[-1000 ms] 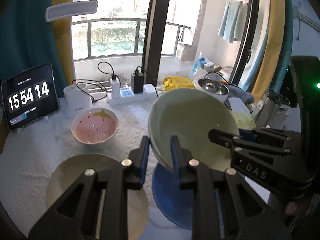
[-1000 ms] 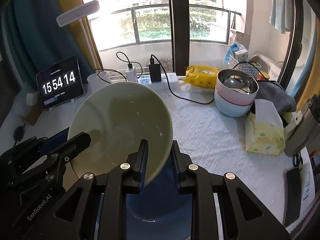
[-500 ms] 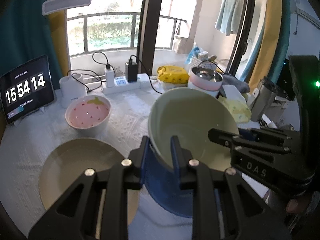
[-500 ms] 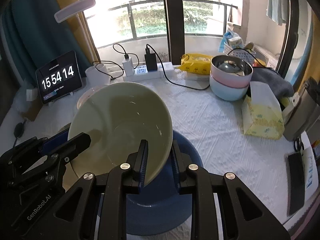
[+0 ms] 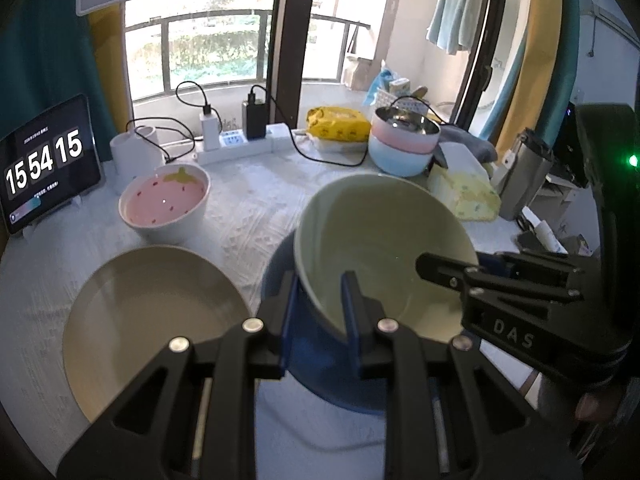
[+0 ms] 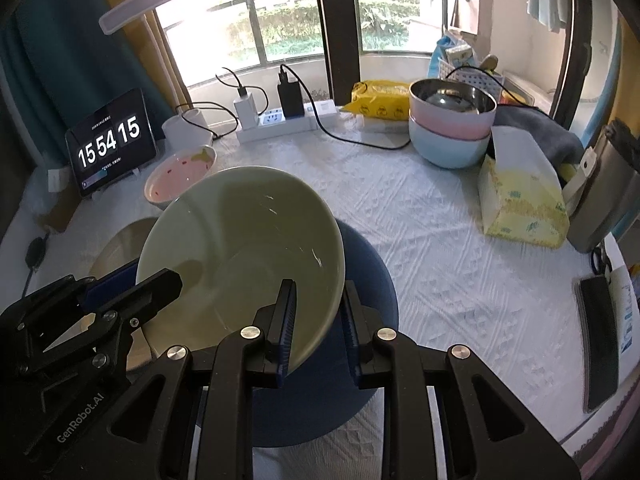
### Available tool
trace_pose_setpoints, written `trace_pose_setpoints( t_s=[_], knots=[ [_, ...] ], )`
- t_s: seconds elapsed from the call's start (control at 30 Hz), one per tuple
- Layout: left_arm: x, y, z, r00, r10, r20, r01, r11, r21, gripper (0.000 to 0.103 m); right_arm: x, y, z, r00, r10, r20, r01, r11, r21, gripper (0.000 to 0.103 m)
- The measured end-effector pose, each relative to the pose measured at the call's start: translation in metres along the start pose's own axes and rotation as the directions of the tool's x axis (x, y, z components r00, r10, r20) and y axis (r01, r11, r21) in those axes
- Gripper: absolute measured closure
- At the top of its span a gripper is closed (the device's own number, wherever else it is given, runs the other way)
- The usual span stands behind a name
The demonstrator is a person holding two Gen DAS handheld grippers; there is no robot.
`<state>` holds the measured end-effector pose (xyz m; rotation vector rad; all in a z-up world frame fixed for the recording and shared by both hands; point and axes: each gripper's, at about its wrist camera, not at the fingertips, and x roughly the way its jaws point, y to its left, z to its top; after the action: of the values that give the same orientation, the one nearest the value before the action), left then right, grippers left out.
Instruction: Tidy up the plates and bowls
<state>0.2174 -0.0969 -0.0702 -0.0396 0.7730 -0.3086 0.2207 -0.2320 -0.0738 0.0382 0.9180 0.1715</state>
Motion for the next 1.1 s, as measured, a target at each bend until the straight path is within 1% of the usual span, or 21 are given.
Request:
trace_pose_setpoints(
  t_s=[0.67,0.9,1.0,1.07,1.1],
  knots=[
    [0.016,-0.001,-0.015,0.998,0.014,-0.065,-0.014,1.000,-0.001,0.081,0.018,-0.003,-0.015,0.997,0.009,-0.079,-0.007,1.000,0.019,0.079],
    [0.020,-0.003,-0.015,0.997,0.028,-0.071,-0.027,1.000,0.011,0.081,0.019,-0.004,-0.014,0.997,-0.008,-0.080,0.008,1.000,0.005,0.078],
    [0.020,-0.003,-0.015,0.997,0.029,-0.072,-0.028,1.000,0.007,0.079,0.019,-0.005,-0.014,0.997,-0.017,-0.076,0.017,1.000,-0.001,0.075],
    [0.018,-0.005,-0.014,0.998,0.005,-0.061,-0.004,1.000,0.013,0.079,0.018,-0.006,-0.013,0.997,-0.003,-0.072,0.003,1.000,0.003,0.074],
    [0.015,-0.007,-0.013,0.999,0.011,-0.048,-0.009,1.000,0.024,0.079,0.017,-0.006,-0.013,0.998,0.001,-0.063,-0.001,1.000,0.000,0.074]
  ],
)
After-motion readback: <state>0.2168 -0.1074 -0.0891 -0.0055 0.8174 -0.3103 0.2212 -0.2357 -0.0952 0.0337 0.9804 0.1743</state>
